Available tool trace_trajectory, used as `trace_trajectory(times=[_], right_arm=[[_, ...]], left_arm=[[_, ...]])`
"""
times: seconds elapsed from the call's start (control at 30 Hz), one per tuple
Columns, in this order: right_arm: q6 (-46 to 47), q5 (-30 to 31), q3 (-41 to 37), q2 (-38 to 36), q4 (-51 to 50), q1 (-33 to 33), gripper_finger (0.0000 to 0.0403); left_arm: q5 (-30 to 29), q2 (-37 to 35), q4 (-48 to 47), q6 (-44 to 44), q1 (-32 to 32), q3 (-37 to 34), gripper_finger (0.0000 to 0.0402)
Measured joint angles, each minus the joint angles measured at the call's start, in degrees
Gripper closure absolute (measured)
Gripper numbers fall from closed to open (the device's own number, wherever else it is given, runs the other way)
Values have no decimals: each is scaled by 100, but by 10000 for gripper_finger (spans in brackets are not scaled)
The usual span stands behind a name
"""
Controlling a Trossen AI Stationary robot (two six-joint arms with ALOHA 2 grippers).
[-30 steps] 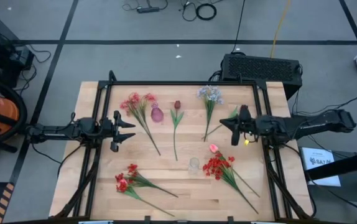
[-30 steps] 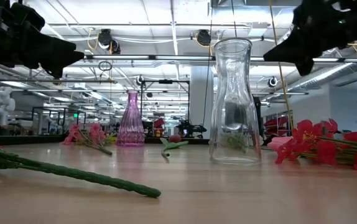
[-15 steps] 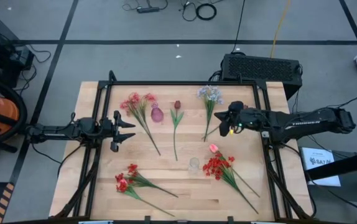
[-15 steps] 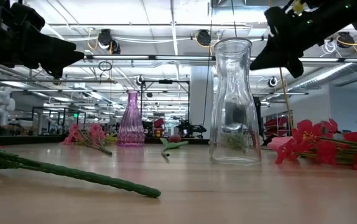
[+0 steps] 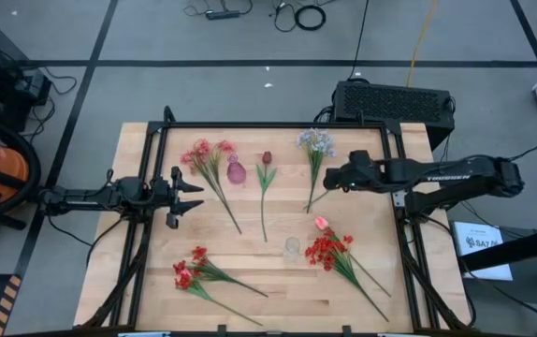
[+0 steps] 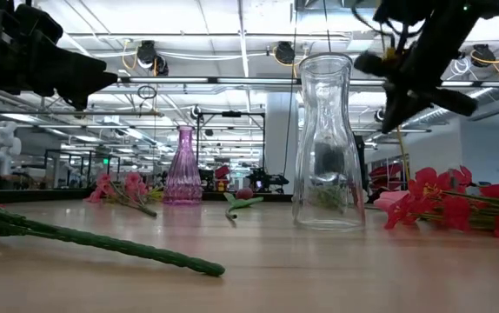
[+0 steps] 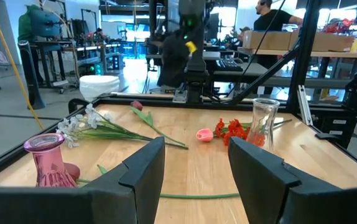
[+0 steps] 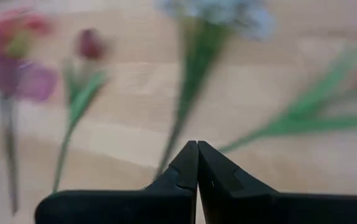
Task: Sort flowers into vase by color
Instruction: Put the right dark red tulip into the transparent flower vase
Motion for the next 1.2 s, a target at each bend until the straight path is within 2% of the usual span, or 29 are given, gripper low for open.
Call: trace_trajectory(times=[0.2,0.43,0.63,0.73,1.0,1.2], right_arm=[[1640,-28,0,455,-748,-353,403],[2868,-139,0,919,-670,-654,402],[2980,-533,0,1310,-558,-773,373],[3224,-639,-2,1500,-539,-840,344],[3188,-802,-4,2001,-161,-1160,264],[3010,-1093,-4,2314,30,-1607,248]], left_arm=[[0,-1,-2,0,0,0,217],[-2,-1,-2,0,0,-1,217],[-2,0,-2,0,0,0,217],[-2,-2,-3,0,-1,-2,217],[-1,-1,-4,0,0,0,217],[-1,-2,-5,0,0,-1,217]])
